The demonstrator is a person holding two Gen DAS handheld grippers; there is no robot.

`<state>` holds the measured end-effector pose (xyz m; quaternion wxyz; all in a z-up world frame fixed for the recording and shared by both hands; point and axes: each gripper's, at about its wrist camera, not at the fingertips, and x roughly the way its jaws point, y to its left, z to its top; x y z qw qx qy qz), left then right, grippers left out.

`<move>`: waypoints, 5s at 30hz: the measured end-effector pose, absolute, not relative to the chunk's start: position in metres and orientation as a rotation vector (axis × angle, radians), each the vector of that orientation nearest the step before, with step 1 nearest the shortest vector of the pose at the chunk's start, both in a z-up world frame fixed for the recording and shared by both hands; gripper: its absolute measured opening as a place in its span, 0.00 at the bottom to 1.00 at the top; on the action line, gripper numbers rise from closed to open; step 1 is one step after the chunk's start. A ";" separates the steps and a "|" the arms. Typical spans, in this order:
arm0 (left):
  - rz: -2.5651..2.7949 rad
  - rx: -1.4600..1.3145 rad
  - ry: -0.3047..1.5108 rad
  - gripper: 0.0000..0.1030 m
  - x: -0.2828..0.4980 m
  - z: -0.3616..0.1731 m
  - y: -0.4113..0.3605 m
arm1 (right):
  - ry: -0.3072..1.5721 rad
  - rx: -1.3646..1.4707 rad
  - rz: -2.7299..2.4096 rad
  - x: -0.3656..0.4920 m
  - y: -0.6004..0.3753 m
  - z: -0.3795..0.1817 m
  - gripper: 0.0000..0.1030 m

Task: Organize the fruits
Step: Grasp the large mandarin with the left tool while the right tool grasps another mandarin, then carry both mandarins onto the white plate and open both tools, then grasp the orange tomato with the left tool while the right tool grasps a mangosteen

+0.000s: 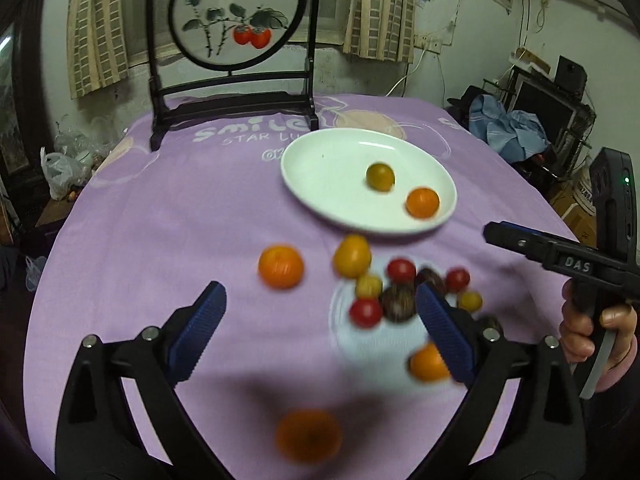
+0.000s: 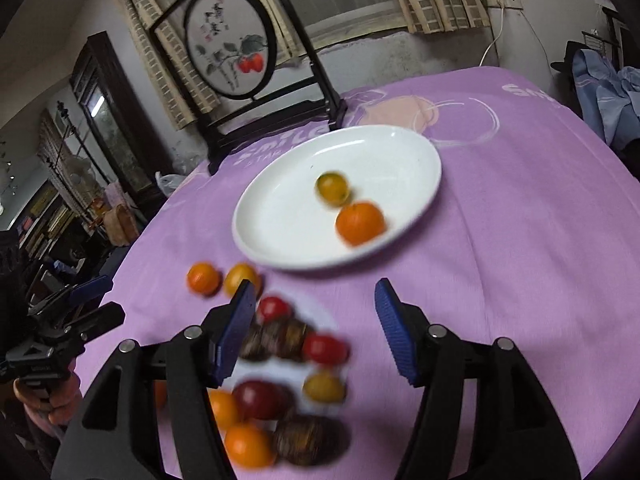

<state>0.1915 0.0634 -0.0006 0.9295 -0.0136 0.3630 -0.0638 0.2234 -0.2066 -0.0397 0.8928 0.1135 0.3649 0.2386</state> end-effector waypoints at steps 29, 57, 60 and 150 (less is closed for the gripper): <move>-0.299 -0.182 0.755 0.94 0.125 -0.063 0.089 | 0.964 0.220 0.506 0.173 -0.163 -0.091 0.37; -0.208 -0.121 0.933 0.48 0.156 -0.084 0.078 | 0.813 0.373 0.656 0.154 -0.185 -0.078 0.37; -0.193 -0.115 0.930 0.45 0.155 -0.083 0.078 | 0.807 0.382 0.664 0.153 -0.186 -0.078 0.37; -0.087 -0.154 0.763 0.96 0.227 -0.037 0.071 | 0.921 -0.197 0.646 0.209 -0.170 -0.085 0.43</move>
